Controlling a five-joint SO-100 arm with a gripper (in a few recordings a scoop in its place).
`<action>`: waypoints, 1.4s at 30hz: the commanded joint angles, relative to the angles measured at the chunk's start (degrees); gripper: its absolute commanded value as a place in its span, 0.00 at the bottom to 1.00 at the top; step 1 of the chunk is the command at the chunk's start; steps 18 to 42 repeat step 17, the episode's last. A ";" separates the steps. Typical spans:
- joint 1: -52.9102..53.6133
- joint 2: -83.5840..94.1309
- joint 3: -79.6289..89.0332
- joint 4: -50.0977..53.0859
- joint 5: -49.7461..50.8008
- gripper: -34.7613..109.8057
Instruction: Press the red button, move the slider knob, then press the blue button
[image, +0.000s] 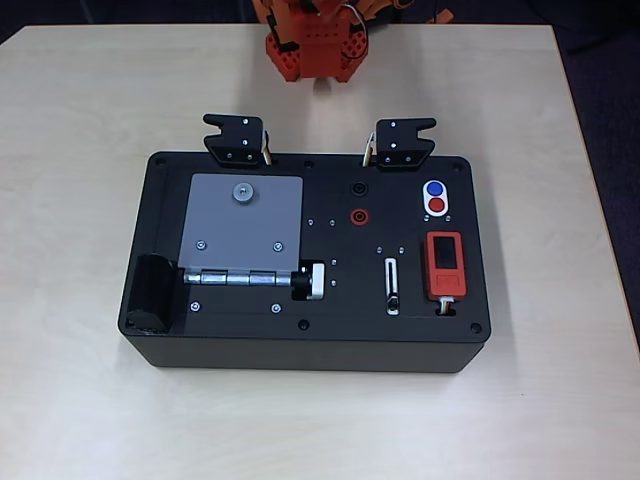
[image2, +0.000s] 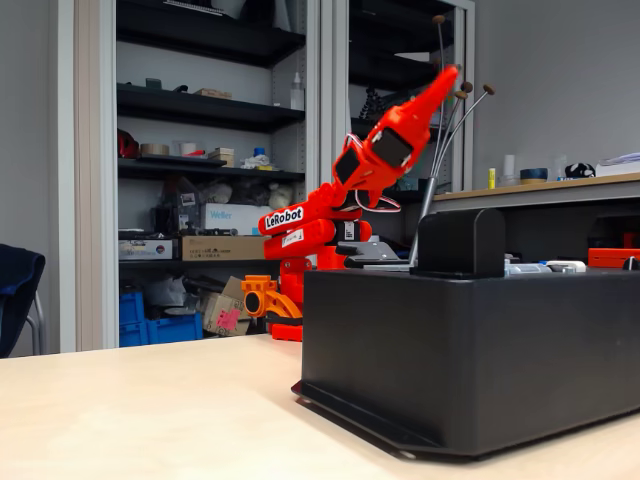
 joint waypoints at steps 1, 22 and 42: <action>-0.79 0.62 0.18 -10.37 4.13 0.25; 1.49 0.62 0.18 -56.16 34.54 0.25; 1.49 0.62 0.18 -56.16 34.54 0.25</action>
